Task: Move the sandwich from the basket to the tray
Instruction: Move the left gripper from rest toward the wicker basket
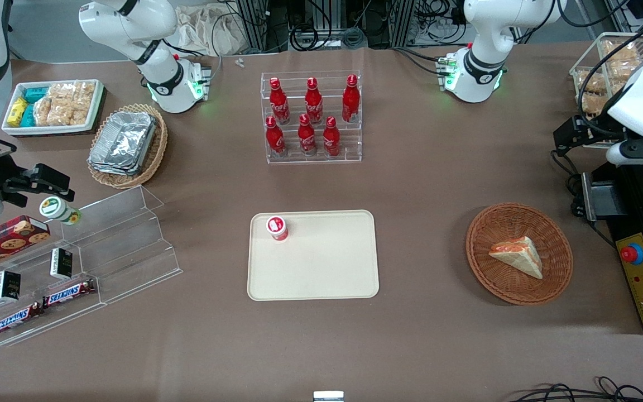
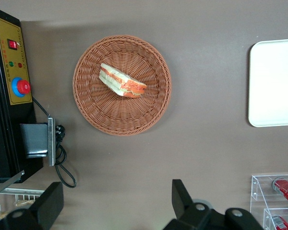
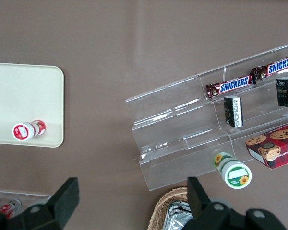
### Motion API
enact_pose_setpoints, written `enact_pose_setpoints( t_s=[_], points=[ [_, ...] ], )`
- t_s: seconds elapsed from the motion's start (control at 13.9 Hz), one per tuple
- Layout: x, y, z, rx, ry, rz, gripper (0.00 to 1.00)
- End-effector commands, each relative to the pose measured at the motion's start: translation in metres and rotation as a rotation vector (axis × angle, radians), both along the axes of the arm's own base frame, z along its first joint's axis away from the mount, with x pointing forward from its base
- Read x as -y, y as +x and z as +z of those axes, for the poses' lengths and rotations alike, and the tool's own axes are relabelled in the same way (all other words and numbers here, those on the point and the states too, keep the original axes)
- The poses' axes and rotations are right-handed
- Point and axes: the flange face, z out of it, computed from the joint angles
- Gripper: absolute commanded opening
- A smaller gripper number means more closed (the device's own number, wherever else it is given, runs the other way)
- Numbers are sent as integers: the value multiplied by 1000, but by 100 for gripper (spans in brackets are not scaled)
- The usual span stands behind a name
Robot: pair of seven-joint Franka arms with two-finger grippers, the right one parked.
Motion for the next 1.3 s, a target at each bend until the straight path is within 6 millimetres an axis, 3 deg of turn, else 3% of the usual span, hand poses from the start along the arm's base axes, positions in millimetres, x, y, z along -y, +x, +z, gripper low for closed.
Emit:
enact_pose_setpoints(
  t_s=[0.0,0.29,0.51,0.94,1.23],
  points=[
    [1,-4,4,2,-2,3,100],
    [-4,-5,-3,-27,-2,3,100],
    [-14,-2,-24,-73,-2,139,100],
    [-23,44,-98,-110,20,488,100],
    [-22,76,-173,-91,34,711,100]
  ],
)
